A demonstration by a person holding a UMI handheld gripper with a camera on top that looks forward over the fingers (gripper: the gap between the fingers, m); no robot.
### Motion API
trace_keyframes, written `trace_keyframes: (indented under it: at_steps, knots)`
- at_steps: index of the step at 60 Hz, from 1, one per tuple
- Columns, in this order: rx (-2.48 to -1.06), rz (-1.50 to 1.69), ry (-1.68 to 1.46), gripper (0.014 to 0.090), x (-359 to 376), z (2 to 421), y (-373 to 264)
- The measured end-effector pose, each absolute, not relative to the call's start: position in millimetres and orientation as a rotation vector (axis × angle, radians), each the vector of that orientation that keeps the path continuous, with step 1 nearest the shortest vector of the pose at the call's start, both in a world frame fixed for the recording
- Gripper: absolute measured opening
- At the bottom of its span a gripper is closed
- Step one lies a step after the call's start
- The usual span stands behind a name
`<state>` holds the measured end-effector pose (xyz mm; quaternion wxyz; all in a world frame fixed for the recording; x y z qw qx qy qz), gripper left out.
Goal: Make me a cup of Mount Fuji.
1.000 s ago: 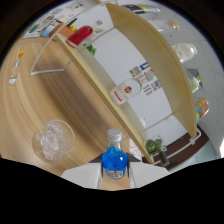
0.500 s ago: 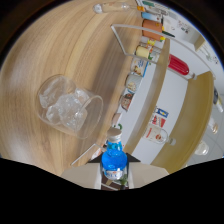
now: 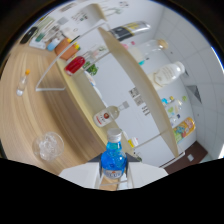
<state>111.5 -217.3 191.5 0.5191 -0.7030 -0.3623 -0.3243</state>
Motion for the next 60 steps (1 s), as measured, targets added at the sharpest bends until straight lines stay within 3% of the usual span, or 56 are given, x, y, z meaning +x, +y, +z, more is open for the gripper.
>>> trace_keyframes:
  at_steps: [7,16,36,60]
  knots:
    - [-1.717,-0.406,-0.543,0.0366,125.4,213.0,-231.3]
    - [-1.785,-0.160,-0.216,0.0366,178.1,203.5,-239.7]
    - [-2.052,-0.072,-0.003,0.0363,277.0,65.5,-237.1]
    - [-2.185,0.007,0.040,0.0369,281.6,15.4,-229.4]
